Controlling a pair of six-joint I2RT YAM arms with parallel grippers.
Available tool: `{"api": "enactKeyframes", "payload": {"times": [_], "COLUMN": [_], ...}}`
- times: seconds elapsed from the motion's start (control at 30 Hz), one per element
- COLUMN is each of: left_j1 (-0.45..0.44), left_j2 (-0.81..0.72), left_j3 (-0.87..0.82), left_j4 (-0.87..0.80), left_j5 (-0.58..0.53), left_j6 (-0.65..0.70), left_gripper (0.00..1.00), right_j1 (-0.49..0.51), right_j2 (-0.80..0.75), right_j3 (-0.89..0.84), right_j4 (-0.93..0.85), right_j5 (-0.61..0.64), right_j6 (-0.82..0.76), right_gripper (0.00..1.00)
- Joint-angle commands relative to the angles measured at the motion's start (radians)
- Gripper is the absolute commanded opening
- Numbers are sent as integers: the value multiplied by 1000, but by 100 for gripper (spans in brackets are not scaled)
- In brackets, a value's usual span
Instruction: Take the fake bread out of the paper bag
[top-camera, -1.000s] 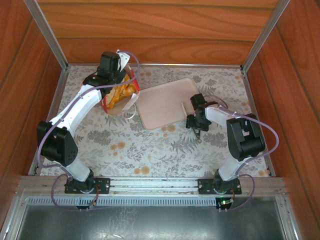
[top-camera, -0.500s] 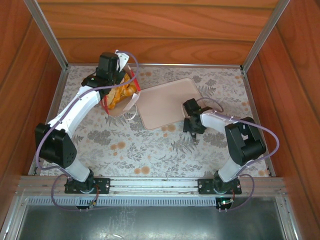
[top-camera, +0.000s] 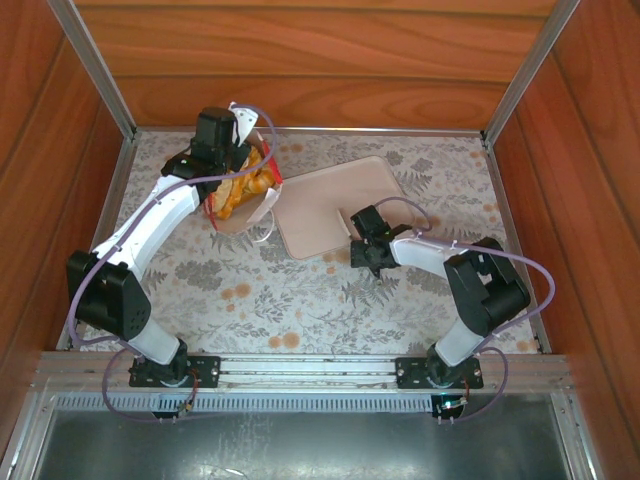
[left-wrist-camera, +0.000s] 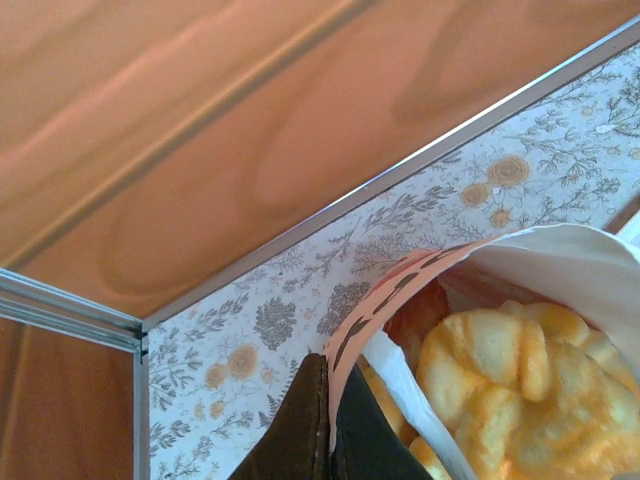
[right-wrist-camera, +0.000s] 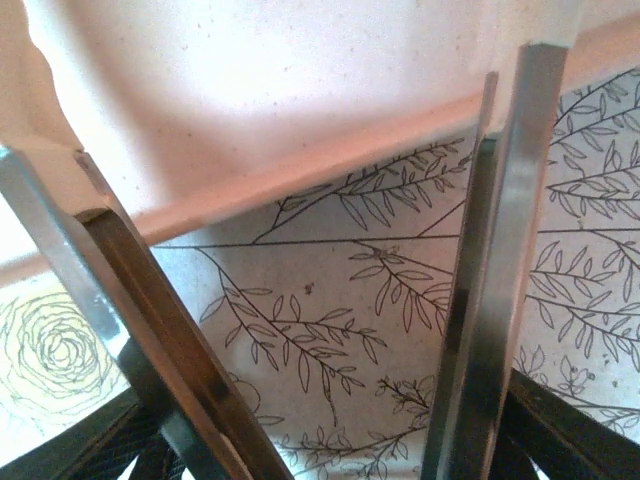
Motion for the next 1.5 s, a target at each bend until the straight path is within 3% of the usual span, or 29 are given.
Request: {"api": "enactKeyframes", "payload": {"times": [0.0,0.13,0.27,0.33,0.63,0.97,1.23,1.47], "left_j1": [-1,-1,-2,-1,-3,-54,-87,-93], "left_j2": [-50,-47,-48,-53,-74,-77,-85,-90], "left_j3": [-7,-10,-13,-16,-45,-81,-89,-80], "left_j4": [75,79,80,80,74,57,39,21], "left_j5": [11,10,10,9,29,-38,-55,-83], "left_j6": [-26,-33,-33,-35,-62,-111,-195,-225], "left_gripper": [0,0,0,0,0,0,0,0], "right_j1": [6,6,6,7,6,7,7,6], "right_j2": [33,43,68,76,-25,-224,-351,-326], "right_j3": [-76,-95,-87,-86,-55,96,241,407], "right_j4": [15,50,61,69,-2,-155,-258,-384], "right_j5": [-32,-25,-21,-23,-32,-95,-322,-662], "right_j6": [21,22,24,19,-18,-50,-74,-98], "right_gripper": [76,81,79,73,29,22,22,25]}}
